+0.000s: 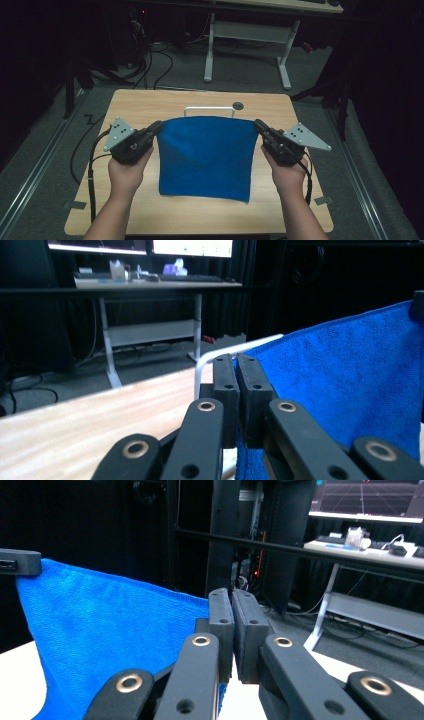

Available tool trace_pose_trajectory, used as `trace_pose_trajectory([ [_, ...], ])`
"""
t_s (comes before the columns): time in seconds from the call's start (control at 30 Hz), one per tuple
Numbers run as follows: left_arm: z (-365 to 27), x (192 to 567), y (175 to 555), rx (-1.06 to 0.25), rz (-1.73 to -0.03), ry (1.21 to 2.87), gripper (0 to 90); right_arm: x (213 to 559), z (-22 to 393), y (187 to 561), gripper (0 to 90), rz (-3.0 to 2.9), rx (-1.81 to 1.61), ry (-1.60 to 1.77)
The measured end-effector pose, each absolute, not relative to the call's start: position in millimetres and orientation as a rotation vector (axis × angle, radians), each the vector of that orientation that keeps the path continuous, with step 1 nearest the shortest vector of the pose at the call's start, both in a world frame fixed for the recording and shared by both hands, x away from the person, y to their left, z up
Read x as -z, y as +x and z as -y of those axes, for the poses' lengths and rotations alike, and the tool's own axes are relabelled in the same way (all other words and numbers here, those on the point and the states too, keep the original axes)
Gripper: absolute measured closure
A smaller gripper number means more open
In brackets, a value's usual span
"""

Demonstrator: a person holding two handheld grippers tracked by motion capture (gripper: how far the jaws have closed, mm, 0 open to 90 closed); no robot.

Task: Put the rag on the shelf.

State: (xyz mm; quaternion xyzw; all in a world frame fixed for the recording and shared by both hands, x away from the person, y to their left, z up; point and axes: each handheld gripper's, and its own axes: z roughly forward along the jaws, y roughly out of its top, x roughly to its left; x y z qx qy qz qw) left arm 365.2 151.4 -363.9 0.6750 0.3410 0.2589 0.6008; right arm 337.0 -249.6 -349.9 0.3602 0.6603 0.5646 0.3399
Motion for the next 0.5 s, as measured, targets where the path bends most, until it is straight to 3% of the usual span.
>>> trace_pose_trajectory([
  [0.5, -156, 339, 373, -0.644, -0.771, 1.545, 88.1, 324, 255, 343, 88.2, -1.676, -1.487, 0.918],
])
